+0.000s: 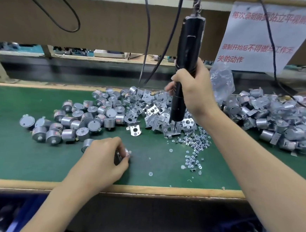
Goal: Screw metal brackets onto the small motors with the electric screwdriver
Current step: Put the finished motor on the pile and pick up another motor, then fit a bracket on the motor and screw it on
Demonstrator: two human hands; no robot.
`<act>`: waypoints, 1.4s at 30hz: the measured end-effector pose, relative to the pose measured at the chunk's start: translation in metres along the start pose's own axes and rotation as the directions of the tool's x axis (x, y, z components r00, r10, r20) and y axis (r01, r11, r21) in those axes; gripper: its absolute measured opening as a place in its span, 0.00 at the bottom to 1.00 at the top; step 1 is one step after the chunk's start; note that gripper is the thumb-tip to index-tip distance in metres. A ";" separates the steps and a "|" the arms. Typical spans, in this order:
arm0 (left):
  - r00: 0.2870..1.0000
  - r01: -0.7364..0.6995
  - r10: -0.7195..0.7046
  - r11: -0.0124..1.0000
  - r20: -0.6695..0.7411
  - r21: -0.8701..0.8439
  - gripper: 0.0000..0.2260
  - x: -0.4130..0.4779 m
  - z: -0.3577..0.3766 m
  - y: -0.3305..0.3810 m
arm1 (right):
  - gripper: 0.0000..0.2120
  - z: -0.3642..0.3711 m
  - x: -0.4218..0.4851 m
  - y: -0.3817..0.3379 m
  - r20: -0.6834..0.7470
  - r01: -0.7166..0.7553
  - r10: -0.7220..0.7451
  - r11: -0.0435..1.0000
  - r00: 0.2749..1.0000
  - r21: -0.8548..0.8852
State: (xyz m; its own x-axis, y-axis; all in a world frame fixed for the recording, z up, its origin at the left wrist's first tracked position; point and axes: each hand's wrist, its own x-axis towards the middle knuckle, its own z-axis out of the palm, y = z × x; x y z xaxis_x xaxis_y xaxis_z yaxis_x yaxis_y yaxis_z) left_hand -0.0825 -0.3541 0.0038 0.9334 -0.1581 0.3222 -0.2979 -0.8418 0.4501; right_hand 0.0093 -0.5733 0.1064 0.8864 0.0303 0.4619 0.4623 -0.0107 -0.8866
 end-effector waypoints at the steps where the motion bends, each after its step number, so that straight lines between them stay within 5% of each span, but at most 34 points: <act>1: 1.000 0.007 -0.007 1.000 0.010 0.019 0.08 0.000 -0.002 -0.001 | 0.07 -0.001 -0.001 0.002 -0.011 0.007 -0.006 0.999 1.000 0.041; 8: 0.998 -0.002 -0.008 0.987 -0.064 -0.160 0.19 -0.002 0.007 0.011 | 0.28 -0.009 -0.007 0.017 -0.052 0.044 -0.035 0.982 0.998 0.184; 15: 0.995 -0.020 0.006 0.991 -0.101 -0.132 0.14 0.000 0.029 0.022 | 0.36 -0.004 -0.012 0.034 -0.070 -0.015 0.030 0.981 0.997 0.194; 25: 0.998 -0.001 -0.003 0.998 -0.070 -0.058 0.15 0.002 0.036 0.021 | 0.30 -0.004 -0.010 0.043 -0.107 -0.024 0.048 0.976 0.993 0.218; 42: 0.999 0.010 -0.013 0.998 -0.040 -0.069 0.08 0.001 0.036 0.019 | 0.38 -0.008 -0.015 0.046 -0.124 -0.007 0.032 0.980 0.992 0.197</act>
State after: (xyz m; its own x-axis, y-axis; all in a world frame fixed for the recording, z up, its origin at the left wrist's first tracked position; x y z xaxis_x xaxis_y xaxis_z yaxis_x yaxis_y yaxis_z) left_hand -0.0803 -0.3891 -0.0178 0.9284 -0.1260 0.3495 -0.3012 -0.8060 0.5095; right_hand 0.0173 -0.5826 0.0584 0.8968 -0.0939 0.4323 0.4424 0.1864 -0.8772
